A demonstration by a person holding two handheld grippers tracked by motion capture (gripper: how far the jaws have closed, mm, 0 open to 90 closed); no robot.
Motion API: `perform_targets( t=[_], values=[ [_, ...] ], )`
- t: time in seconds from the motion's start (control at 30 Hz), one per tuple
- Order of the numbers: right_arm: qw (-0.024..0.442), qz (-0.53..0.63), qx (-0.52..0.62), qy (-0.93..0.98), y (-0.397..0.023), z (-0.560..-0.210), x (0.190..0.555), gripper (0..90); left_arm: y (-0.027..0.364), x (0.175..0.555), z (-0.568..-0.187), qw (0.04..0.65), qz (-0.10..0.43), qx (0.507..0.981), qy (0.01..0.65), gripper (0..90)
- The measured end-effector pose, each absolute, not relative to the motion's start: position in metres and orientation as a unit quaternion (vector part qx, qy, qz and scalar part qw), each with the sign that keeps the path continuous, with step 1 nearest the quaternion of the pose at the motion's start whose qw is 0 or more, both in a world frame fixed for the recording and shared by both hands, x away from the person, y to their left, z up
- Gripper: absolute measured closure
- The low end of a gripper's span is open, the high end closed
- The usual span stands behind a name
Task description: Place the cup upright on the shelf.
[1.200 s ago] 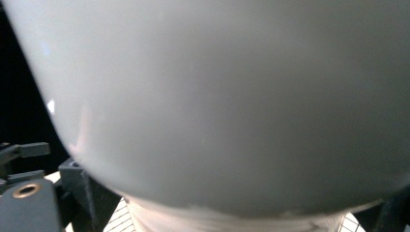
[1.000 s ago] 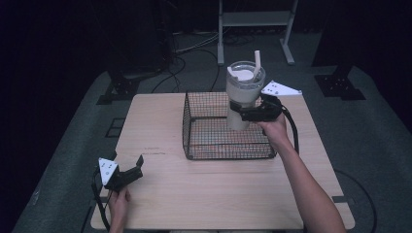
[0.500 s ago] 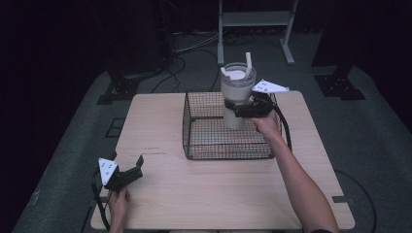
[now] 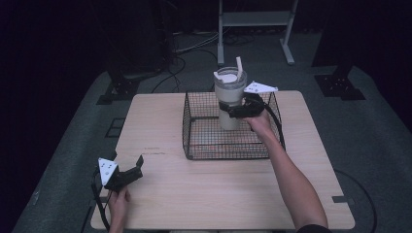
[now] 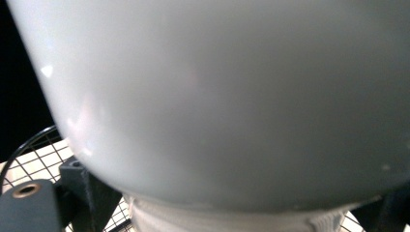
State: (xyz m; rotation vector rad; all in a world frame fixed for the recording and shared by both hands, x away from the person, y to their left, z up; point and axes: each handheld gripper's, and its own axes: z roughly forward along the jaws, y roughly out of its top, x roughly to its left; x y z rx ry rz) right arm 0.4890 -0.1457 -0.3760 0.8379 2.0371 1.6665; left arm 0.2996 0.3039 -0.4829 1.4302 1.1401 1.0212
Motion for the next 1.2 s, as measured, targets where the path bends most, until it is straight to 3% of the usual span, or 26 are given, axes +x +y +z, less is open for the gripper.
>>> perform_targets(
  t=[0.47,1.2],
  values=[
    [0.158,0.553,0.288,0.765,-0.137,-0.404,0.504,8.2,0.304,0.3,-0.483,0.503,0.422,0.589,0.472,0.0],
    [0.121,0.517,0.253,0.809,-0.118,-0.419,0.515,8.1,0.305,0.299,-0.483,0.505,0.418,0.589,0.473,0.0]
  ],
)
